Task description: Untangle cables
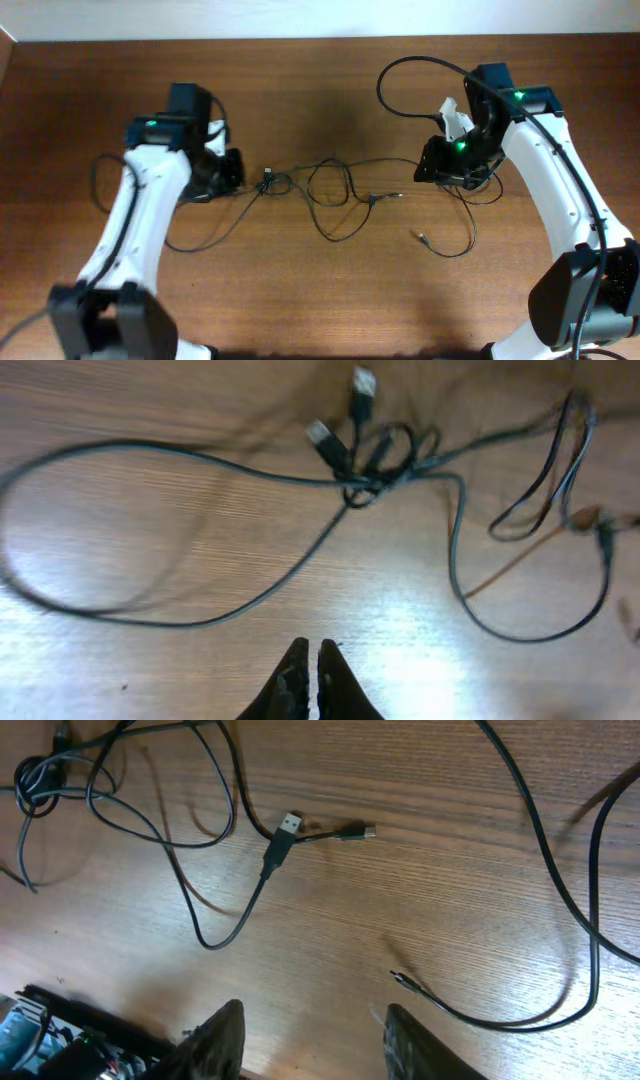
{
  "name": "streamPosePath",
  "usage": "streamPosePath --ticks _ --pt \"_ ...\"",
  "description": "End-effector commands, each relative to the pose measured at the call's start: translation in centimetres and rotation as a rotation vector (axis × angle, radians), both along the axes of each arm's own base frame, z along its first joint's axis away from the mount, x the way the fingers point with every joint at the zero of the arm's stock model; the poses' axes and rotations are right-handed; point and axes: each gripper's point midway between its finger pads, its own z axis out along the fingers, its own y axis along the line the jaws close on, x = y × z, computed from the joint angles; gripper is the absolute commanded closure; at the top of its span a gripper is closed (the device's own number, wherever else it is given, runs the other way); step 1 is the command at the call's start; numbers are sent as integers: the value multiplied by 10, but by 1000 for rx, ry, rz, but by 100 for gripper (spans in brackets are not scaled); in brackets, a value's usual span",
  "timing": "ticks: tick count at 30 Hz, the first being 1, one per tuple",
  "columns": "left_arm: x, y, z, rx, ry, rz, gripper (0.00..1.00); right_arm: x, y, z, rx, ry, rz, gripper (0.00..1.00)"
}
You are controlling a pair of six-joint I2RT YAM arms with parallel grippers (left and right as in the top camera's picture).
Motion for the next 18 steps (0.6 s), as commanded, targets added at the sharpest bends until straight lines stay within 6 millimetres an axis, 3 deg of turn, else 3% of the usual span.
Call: streamPosePath --ticks 1,4,6,7,8,9,15,18 --pt "3 -24 -30 -19 76 -143 92 -2 6 1 20 2 7 49" --pt "15 -34 -62 -16 104 -165 85 -3 17 1 21 -8 40 35" --pt "28 -36 -70 -18 73 -169 79 -2 30 2 25 -33 74 33" --pt "33 -37 -72 -18 53 -192 70 -1 36 2 28 -41 77 33" --pt "37 -37 -73 -17 36 -204 54 0 43 3 32 -43 62 32" --pt "38 -37 -74 -17 31 -204 47 2 50 3 38 -50 54 31" --pt "35 -37 -81 -17 36 -204 50 7 82 7 60 -112 89 30" --pt "37 -37 -84 -18 28 -204 51 7 88 7 64 -123 102 30"
